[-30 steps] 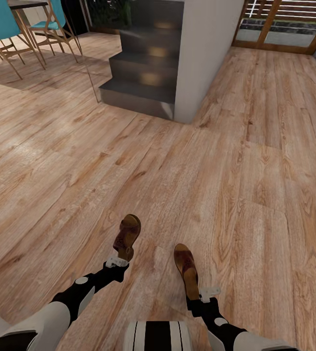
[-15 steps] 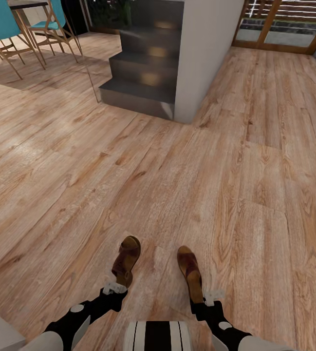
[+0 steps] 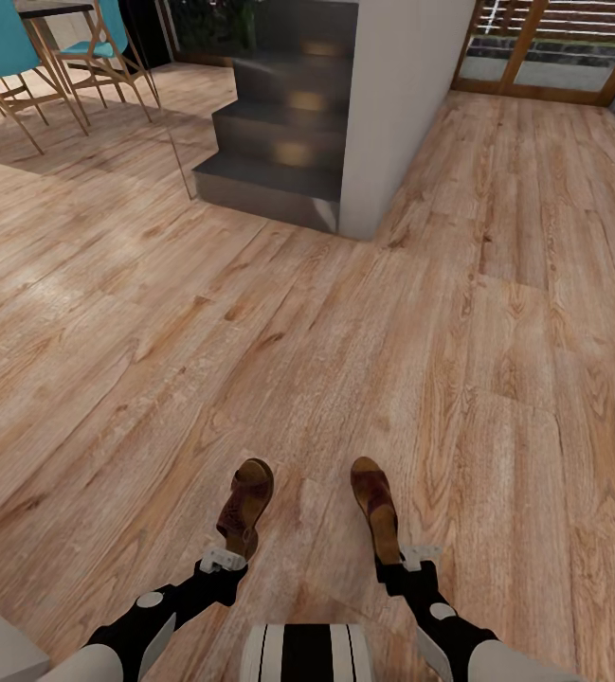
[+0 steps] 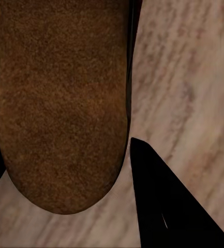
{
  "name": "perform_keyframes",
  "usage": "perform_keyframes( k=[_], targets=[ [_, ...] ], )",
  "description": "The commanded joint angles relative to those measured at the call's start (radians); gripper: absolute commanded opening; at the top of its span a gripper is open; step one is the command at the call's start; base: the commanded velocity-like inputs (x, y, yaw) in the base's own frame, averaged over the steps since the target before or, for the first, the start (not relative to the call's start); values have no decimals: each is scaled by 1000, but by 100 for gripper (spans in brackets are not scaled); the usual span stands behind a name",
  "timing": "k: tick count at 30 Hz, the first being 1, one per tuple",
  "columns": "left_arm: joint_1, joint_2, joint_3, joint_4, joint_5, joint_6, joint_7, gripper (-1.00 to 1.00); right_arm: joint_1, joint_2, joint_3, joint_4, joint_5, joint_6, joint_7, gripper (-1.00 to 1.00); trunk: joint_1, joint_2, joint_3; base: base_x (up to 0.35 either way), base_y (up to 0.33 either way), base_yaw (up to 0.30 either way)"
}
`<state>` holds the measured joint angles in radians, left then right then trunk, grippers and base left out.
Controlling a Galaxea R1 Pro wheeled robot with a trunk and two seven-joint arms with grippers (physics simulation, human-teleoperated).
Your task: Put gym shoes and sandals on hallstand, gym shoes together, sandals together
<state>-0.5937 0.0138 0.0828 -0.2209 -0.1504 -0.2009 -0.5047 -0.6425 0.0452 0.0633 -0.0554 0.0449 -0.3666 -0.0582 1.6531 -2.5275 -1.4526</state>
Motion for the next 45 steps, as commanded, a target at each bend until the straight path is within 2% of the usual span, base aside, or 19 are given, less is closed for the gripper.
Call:
perform_keyframes(
  k=[1,6,10,12,14,16,17,19,20,23,25,26,27,29,32,37,39,45],
  targets=[
    [0,0,0,0,0,0,0,-100,0,-2,1,-2,-3,0,0,-100,0,0,0,0,0,0],
    [0,0,0,0,1,0,0,-100,0,-12,0,-25,-3,1,-1,-100,0,0,0,0,0,0],
    [0,0,0,-1,3,0,0,-100,0,-37,0,-56,-4,2,-2,-100,0,0,0,0,0,0],
    [0,0,0,-3,4,0,1,-100,0,-53,-1,-65,-4,4,-4,-100,0,0,0,0,0,0],
    [0,-5,-6,-12,5,2,3,-100,0,-89,-2,-74,-6,11,-9,-100,0,0,0,0,0,0],
    [0,-15,-8,-40,5,6,5,-100,0,-107,-3,-78,-6,27,-13,-100,0,0,0,0,0,0],
    [0,-33,-9,-91,4,20,24,-100,0,-127,-3,-87,-7,48,-19,-100,0,0,0,0,0,0],
    [0,-57,-9,-152,3,54,76,-100,0,-142,-3,-104,-7,67,-30,-100,0,0,0,0,0,0],
    [0,-71,-10,-182,3,81,122,-100,0,-149,-3,-114,-7,75,-38,-100,0,0,0,0,0,0],
    [0,-120,-13,-254,4,157,279,-100,0,-169,-3,-136,-7,90,-63,-100,0,0,0,0,0,0],
    [-1,-188,-30,-319,4,213,455,-100,0,-204,-4,-150,-7,106,-83,-100,0,0,0,0,0,0],
    [-1,-188,-45,-347,5,228,526,-100,0,-223,-4,-153,-8,120,-88,-100,0,0,0,0,0,0],
    [-1,-188,-54,-361,5,234,561,-100,0,-233,-6,-154,-8,128,-90,-100,0,0,0,0,0,0],
    [-1,-188,-89,-389,7,246,719,-100,0,-264,-36,-157,-15,147,-112,-100,0,0,0,0,0,0],
    [-1,-188,-117,-395,8,248,832,-100,1,-277,-90,-157,-21,151,-145,-100,0,0,0,0,0,0],
    [-1,-188,-159,-394,10,248,869,-100,1,-280,-119,-157,-24,152,-164,-100,0,0,0,0,0,0],
    [-2,-188,-174,-393,10,248,856,-100,1,-278,-126,-156,-25,153,-168,-100,0,0,0,0,0,0],
    [-2,-188,-187,-393,23,247,808,-100,1,-276,-132,-157,-27,153,-170,-100,0,0,0,0,0,0]
  ],
)
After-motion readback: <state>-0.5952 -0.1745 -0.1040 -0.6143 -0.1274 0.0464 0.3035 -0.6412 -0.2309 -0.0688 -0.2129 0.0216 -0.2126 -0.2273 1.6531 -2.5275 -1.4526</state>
